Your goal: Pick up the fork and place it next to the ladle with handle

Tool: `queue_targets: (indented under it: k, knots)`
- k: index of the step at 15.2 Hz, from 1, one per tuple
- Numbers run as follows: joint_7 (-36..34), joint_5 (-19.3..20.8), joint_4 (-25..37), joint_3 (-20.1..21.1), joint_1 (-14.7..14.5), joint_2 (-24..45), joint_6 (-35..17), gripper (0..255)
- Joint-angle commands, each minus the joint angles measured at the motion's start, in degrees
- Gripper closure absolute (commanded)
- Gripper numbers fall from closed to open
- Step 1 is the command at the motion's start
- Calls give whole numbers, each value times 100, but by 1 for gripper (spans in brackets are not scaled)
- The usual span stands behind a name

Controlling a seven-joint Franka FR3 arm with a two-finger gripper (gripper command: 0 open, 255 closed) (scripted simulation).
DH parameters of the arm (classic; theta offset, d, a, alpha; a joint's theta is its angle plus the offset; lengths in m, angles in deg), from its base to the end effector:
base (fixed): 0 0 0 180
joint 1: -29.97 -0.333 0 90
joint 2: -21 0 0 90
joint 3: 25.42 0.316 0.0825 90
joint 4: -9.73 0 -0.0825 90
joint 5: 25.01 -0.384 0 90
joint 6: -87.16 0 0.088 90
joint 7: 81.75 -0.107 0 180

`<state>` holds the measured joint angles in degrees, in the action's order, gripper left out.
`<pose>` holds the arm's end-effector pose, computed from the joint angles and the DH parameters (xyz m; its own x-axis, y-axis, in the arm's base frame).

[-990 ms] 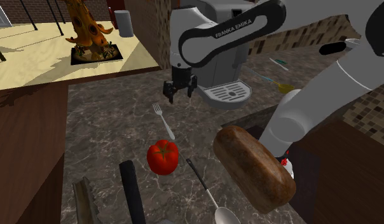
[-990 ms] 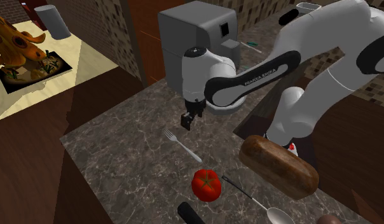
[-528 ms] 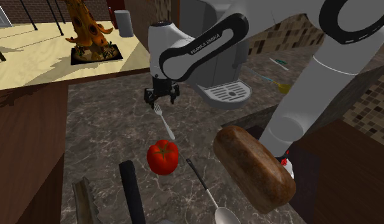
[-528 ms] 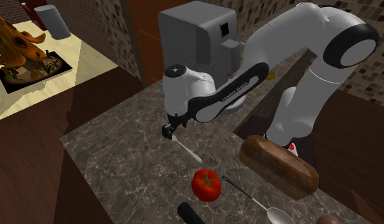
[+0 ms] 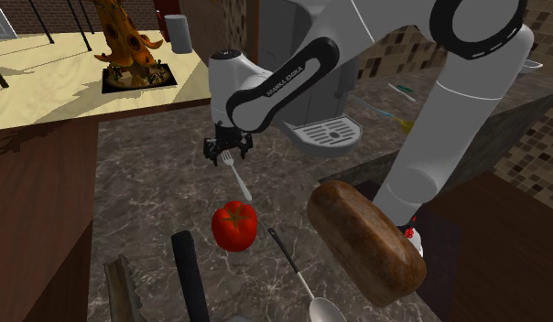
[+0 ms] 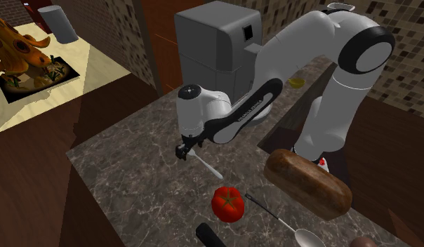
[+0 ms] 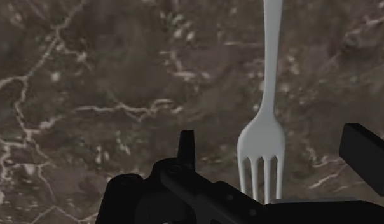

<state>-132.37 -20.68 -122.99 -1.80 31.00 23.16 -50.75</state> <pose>0.4787 0.1985 0.3326 0.9046 -0.4213 0.0650 -0.4210 -0.9069 -0.0183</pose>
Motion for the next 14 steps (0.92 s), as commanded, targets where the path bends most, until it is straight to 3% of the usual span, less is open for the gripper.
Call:
queue_targets:
  k: [1, 8, 9, 14]
  knots:
    - [-24, 43, -10, -7, 3, 64, -72, 0]
    - [-24, 43, -9, -8, 3, 64, -70, 0]
    - [-24, 43, -9, -8, 3, 64, -70, 255]
    - [-12, 30, -43, -8, 5, 39, -81, 255]
